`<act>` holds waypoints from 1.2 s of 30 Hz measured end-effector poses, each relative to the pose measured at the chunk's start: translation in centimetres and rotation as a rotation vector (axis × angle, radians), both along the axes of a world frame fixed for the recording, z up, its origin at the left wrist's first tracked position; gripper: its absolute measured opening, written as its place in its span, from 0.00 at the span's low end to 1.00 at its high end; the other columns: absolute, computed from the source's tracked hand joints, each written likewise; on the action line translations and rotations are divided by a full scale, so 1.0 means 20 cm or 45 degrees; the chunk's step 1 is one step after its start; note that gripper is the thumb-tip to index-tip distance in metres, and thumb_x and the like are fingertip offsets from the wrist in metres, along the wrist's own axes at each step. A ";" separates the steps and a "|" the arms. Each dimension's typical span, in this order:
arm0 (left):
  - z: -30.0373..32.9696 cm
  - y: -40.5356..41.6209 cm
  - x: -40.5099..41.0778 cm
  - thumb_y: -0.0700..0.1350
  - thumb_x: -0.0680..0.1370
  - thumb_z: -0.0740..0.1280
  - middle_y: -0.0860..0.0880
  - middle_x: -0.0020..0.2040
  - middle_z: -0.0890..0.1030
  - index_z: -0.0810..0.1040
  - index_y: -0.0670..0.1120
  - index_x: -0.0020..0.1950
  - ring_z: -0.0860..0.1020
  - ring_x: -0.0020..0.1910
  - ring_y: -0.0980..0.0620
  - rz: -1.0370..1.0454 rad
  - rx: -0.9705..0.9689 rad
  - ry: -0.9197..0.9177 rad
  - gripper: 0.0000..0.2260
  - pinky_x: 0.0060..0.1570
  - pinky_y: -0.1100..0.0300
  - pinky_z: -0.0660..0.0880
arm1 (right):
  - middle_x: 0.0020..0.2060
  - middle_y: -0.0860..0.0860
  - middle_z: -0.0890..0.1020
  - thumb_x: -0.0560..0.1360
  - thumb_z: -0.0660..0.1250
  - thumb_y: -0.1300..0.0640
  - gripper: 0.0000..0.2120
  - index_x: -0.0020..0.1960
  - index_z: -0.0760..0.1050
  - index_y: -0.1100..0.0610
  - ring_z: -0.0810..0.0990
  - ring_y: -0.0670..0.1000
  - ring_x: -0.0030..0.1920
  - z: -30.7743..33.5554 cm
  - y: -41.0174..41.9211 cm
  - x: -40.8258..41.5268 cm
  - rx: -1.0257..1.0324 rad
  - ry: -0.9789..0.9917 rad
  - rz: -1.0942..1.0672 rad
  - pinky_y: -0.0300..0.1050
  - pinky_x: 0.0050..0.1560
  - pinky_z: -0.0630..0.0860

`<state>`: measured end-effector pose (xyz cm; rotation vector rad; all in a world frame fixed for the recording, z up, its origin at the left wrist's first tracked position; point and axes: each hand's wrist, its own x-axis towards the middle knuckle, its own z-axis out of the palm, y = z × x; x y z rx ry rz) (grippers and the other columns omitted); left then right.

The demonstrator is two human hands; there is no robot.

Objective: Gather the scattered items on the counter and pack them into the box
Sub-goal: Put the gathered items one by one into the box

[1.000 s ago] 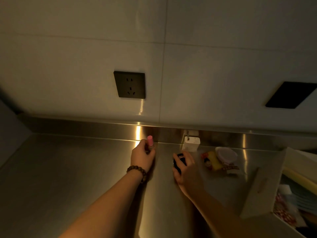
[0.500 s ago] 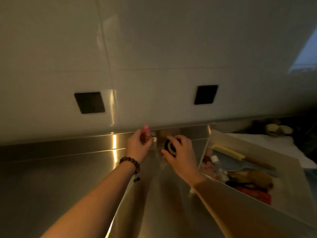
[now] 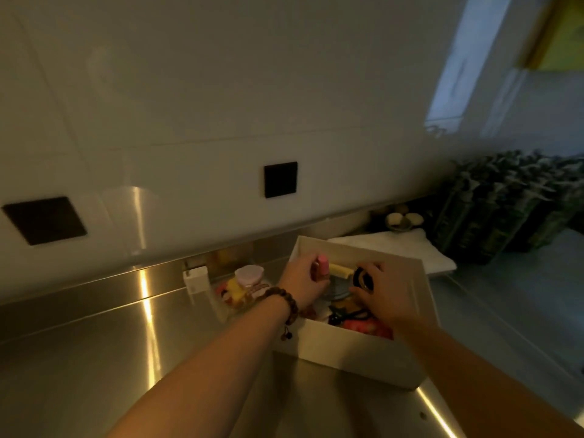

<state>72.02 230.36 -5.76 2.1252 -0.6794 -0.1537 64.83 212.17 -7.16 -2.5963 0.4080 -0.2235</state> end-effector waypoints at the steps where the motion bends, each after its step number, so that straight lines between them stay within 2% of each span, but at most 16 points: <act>1: -0.02 -0.05 0.00 0.43 0.71 0.71 0.51 0.45 0.78 0.71 0.53 0.44 0.77 0.47 0.49 -0.030 0.055 0.027 0.10 0.48 0.56 0.74 | 0.62 0.56 0.70 0.72 0.71 0.49 0.27 0.68 0.68 0.53 0.68 0.57 0.63 -0.02 -0.03 -0.01 -0.020 0.066 0.003 0.50 0.65 0.67; 4: -0.07 -0.16 0.02 0.46 0.71 0.69 0.48 0.45 0.80 0.72 0.53 0.41 0.77 0.48 0.46 -0.051 0.205 0.026 0.06 0.53 0.49 0.73 | 0.62 0.55 0.70 0.71 0.71 0.45 0.31 0.70 0.67 0.52 0.67 0.55 0.63 -0.06 -0.09 -0.02 -0.047 0.194 0.057 0.46 0.63 0.64; 5: -0.08 -0.19 0.03 0.48 0.72 0.67 0.48 0.45 0.80 0.70 0.53 0.40 0.77 0.48 0.45 -0.051 0.289 -0.031 0.06 0.52 0.50 0.70 | 0.62 0.55 0.70 0.70 0.71 0.43 0.31 0.69 0.67 0.52 0.67 0.55 0.63 -0.07 -0.10 -0.02 -0.052 0.209 0.080 0.44 0.61 0.63; 7: -0.10 -0.23 0.04 0.50 0.74 0.65 0.51 0.42 0.79 0.68 0.53 0.38 0.76 0.48 0.45 -0.065 0.411 -0.100 0.07 0.45 0.55 0.63 | 0.63 0.54 0.71 0.69 0.72 0.43 0.31 0.69 0.68 0.51 0.66 0.54 0.63 -0.10 -0.11 -0.02 -0.057 0.210 0.113 0.42 0.60 0.61; 9: -0.11 -0.26 0.06 0.51 0.74 0.64 0.55 0.36 0.74 0.67 0.53 0.36 0.76 0.46 0.47 -0.067 0.451 -0.080 0.09 0.43 0.55 0.58 | 0.63 0.53 0.71 0.69 0.73 0.44 0.31 0.69 0.68 0.51 0.66 0.54 0.64 -0.12 -0.12 -0.01 -0.012 0.184 0.120 0.44 0.63 0.62; 13: -0.12 -0.27 0.08 0.50 0.75 0.62 0.55 0.36 0.73 0.67 0.53 0.35 0.74 0.45 0.48 -0.053 0.504 -0.095 0.10 0.52 0.49 0.61 | 0.64 0.53 0.71 0.68 0.74 0.47 0.32 0.69 0.68 0.53 0.66 0.54 0.64 -0.13 -0.12 0.02 0.023 0.162 0.154 0.45 0.63 0.63; 15: -0.12 -0.26 0.09 0.48 0.75 0.63 0.52 0.41 0.77 0.69 0.52 0.38 0.75 0.47 0.47 -0.050 0.491 -0.084 0.06 0.54 0.50 0.63 | 0.64 0.54 0.71 0.68 0.74 0.49 0.32 0.69 0.68 0.53 0.67 0.54 0.64 -0.13 -0.11 0.02 0.022 0.147 0.176 0.45 0.64 0.63; 18: -0.12 -0.25 0.10 0.46 0.74 0.64 0.50 0.47 0.80 0.73 0.53 0.43 0.76 0.51 0.47 -0.033 0.466 -0.052 0.02 0.60 0.47 0.68 | 0.64 0.55 0.71 0.69 0.73 0.48 0.32 0.70 0.68 0.54 0.67 0.54 0.64 -0.13 -0.10 0.03 0.038 0.122 0.177 0.45 0.63 0.63; 20: -0.12 -0.23 0.11 0.45 0.73 0.66 0.49 0.51 0.80 0.75 0.52 0.47 0.76 0.52 0.47 -0.030 0.436 -0.029 0.04 0.59 0.48 0.71 | 0.64 0.55 0.71 0.70 0.72 0.46 0.33 0.70 0.66 0.55 0.67 0.54 0.64 -0.12 -0.09 0.03 0.024 0.117 0.173 0.46 0.64 0.63; 23: -0.09 -0.18 0.11 0.45 0.73 0.69 0.49 0.52 0.79 0.74 0.50 0.54 0.77 0.52 0.49 -0.011 0.346 0.026 0.11 0.53 0.56 0.74 | 0.65 0.55 0.69 0.69 0.72 0.44 0.34 0.71 0.65 0.53 0.66 0.55 0.65 -0.07 -0.03 0.05 0.007 0.075 0.177 0.49 0.66 0.64; 27: -0.02 -0.03 0.12 0.45 0.74 0.68 0.46 0.56 0.79 0.73 0.47 0.61 0.77 0.54 0.49 0.078 0.198 -0.062 0.16 0.53 0.58 0.73 | 0.72 0.52 0.63 0.70 0.70 0.40 0.37 0.73 0.61 0.49 0.61 0.54 0.71 0.01 0.10 0.10 0.063 -0.023 0.266 0.52 0.71 0.61; 31: 0.02 0.23 0.13 0.47 0.76 0.66 0.46 0.65 0.74 0.69 0.46 0.68 0.72 0.64 0.48 0.248 0.129 -0.187 0.21 0.64 0.54 0.68 | 0.73 0.53 0.62 0.71 0.69 0.40 0.36 0.73 0.61 0.51 0.58 0.53 0.73 0.07 0.32 0.20 0.049 -0.091 0.399 0.51 0.72 0.60; 33: 0.01 0.38 0.14 0.47 0.76 0.66 0.46 0.68 0.72 0.67 0.45 0.70 0.69 0.67 0.48 0.368 0.136 -0.195 0.23 0.66 0.56 0.65 | 0.73 0.54 0.62 0.71 0.68 0.40 0.35 0.73 0.62 0.51 0.58 0.54 0.73 0.07 0.45 0.25 -0.004 -0.096 0.461 0.52 0.72 0.59; 36: -0.05 0.60 0.13 0.45 0.75 0.66 0.43 0.67 0.72 0.68 0.44 0.69 0.71 0.64 0.47 0.514 0.089 -0.136 0.22 0.61 0.60 0.66 | 0.73 0.54 0.62 0.71 0.68 0.39 0.34 0.73 0.62 0.50 0.57 0.54 0.73 0.03 0.63 0.31 -0.043 -0.108 0.548 0.51 0.72 0.58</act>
